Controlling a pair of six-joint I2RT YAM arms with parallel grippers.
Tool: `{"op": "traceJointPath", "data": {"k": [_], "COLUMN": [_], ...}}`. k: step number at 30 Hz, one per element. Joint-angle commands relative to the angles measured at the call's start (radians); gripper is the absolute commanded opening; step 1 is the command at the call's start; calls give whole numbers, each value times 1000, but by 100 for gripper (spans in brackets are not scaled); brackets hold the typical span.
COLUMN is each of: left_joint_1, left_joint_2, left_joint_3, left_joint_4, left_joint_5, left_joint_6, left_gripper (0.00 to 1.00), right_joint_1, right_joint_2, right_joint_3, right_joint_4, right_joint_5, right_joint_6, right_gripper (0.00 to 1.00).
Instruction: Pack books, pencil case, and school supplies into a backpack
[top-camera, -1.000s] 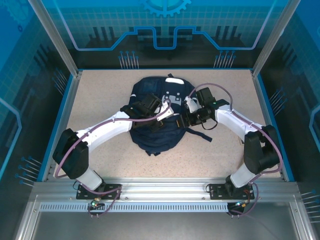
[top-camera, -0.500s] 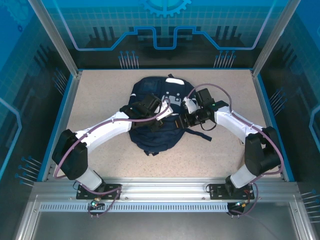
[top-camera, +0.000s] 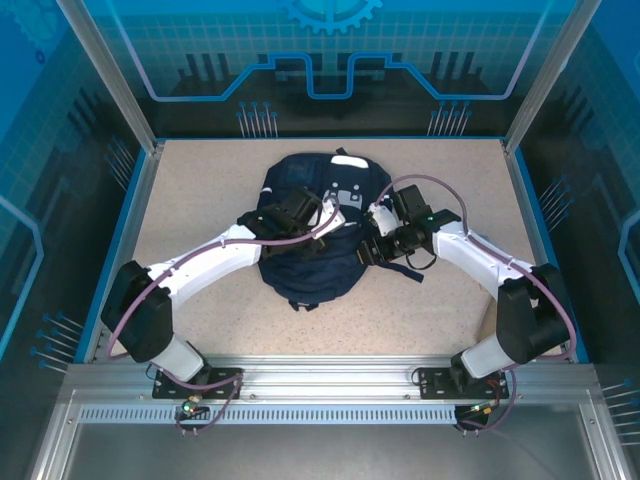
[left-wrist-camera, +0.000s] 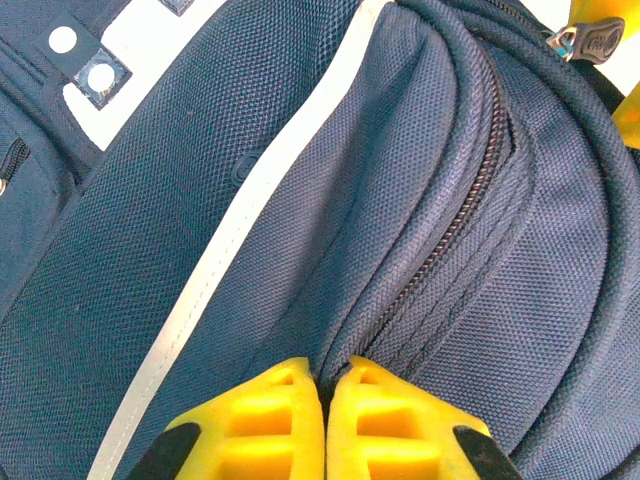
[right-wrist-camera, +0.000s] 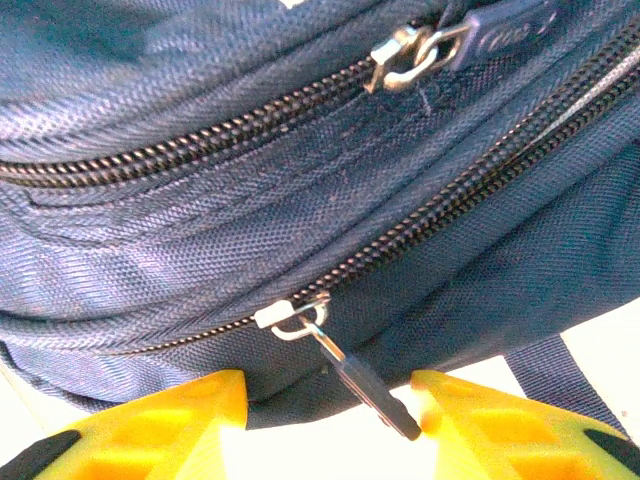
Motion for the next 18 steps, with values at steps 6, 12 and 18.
{"op": "traceJointPath", "data": {"k": [6,12,18], "left_joint_1": [12,12,13], "left_joint_2": [-48,-44,-20], "left_joint_3": [14,15,37], "left_joint_4": [60,65,92], "left_joint_5": [-25,-32,-48], "left_joint_6": [-50,-80,-202], "left_gripper": [0,0,0], "right_joint_1": [13,31,86], "right_joint_2": [31,-9,-112], "right_joint_3": [36,24,-48], "right_joint_4": [-22,-22,11], "right_joint_5": [27,44,38], "right_joint_6": [-12,-4,39], "right_gripper": [41,17,6]}}
